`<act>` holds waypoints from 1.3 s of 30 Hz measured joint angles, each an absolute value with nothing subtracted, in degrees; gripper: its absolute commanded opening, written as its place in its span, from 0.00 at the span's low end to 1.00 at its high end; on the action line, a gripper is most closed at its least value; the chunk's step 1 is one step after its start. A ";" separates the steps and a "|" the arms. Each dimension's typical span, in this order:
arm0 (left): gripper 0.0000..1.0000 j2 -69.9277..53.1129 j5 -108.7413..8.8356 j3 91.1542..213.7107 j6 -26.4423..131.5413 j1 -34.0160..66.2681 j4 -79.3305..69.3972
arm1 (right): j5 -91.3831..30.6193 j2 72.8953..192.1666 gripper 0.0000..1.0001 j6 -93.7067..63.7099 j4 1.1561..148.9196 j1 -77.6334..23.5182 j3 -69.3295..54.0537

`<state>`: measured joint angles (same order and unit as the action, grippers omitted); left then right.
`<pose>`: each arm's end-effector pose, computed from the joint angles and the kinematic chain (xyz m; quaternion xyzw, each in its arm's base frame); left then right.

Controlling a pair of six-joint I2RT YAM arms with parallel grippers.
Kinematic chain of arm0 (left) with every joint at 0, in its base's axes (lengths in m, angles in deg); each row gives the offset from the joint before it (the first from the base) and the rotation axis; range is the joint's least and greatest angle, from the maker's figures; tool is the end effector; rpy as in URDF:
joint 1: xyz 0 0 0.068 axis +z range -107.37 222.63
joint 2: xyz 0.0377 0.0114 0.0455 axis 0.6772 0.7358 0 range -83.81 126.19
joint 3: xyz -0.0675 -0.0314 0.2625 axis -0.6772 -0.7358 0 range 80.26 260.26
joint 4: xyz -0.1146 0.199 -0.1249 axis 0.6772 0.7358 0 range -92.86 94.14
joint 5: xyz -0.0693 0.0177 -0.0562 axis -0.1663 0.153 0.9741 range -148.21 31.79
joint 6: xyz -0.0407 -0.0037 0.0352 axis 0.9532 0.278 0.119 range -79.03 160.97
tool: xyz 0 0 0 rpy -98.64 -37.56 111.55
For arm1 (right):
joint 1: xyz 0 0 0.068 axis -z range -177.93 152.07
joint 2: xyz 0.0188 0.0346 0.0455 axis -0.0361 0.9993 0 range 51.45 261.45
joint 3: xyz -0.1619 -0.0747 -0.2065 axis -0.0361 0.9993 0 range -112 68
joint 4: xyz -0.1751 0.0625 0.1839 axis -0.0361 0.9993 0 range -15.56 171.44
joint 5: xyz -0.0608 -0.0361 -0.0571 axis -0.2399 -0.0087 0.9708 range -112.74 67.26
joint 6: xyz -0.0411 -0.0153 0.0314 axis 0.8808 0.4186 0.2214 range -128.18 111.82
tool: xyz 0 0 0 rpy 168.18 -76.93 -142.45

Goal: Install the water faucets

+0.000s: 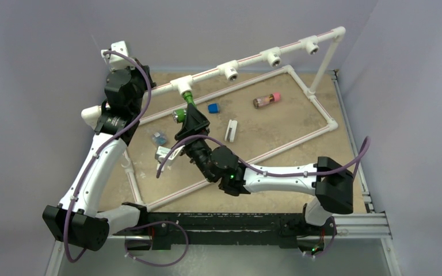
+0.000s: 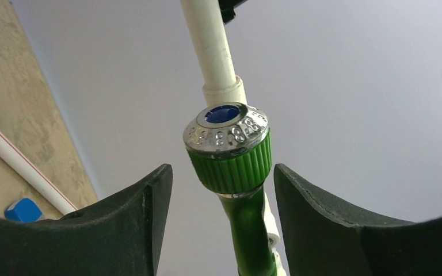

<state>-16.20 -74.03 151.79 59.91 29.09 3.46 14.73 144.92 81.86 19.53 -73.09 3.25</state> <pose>0.2629 -0.0533 0.4297 -0.1289 0.7097 -0.0963 0.6859 0.1161 0.3535 0.3571 -0.4612 0.3348 -0.2725 0.7752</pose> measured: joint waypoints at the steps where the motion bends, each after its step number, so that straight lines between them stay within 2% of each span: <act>1: 0.00 -16.22 -74.03 151.77 59.91 29.09 3.46 | 14.93 145.21 0.60 81.94 19.24 -72.87 2.94; 6: 0.00 -16.22 -74.03 151.77 59.91 29.09 3.49 | 15.39 146.25 0.40 82.01 17.43 -71.95 1.52; 10: 0.00 -16.22 -74.03 151.77 59.91 29.11 3.46 | 16.00 147.19 0.17 81.97 15.61 -71.67 0.69; 12: 0.00 -16.22 -74.03 151.77 59.91 29.11 3.46 | 16.70 147.43 0.02 81.83 14.70 -71.67 0.53; 13: 0.00 -16.24 -74.03 151.77 59.91 29.11 3.53 | 17.01 147.68 0.00 81.83 14.26 -71.69 0.51; 18: 0.00 -16.22 -74.05 151.75 59.91 29.11 3.51 | 18.32 148.81 0.00 79.82 11.57 -71.82 0.10; 21: 0.00 -16.22 -74.05 151.75 59.91 29.11 3.42 | 19.89 149.12 0.00 73.11 11.57 -72.10 -1.28; 34: 0.00 -16.07 -74.25 151.75 59.87 29.13 3.16 | 24.92 144.64 0.00 16.48 19.11 -71.67 -3.64; 39: 0.00 -15.98 -74.33 151.75 59.89 29.13 2.98 | 25.14 141.73 0.00 -10.12 22.46 -69.57 -1.80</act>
<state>-15.98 -74.33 151.75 59.89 29.13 2.98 25.14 141.73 -10.12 22.46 -69.57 -1.80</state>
